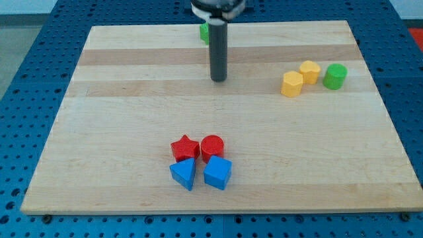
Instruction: Slide the green circle to the yellow heart
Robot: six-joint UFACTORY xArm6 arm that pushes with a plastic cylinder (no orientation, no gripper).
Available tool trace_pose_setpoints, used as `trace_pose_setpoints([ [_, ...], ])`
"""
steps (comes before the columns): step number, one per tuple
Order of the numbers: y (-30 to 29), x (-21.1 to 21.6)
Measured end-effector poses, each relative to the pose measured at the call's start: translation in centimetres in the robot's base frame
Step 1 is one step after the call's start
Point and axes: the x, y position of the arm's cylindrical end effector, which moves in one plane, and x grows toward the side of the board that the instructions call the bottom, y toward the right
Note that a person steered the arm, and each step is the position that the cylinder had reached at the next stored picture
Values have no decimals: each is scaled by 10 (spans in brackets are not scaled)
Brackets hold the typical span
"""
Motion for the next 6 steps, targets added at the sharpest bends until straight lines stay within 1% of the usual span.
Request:
trace_pose_setpoints([
  [1, 29, 49],
  [2, 87, 65],
  [3, 148, 63],
  [4, 200, 49],
  [5, 229, 34],
  [6, 230, 34],
])
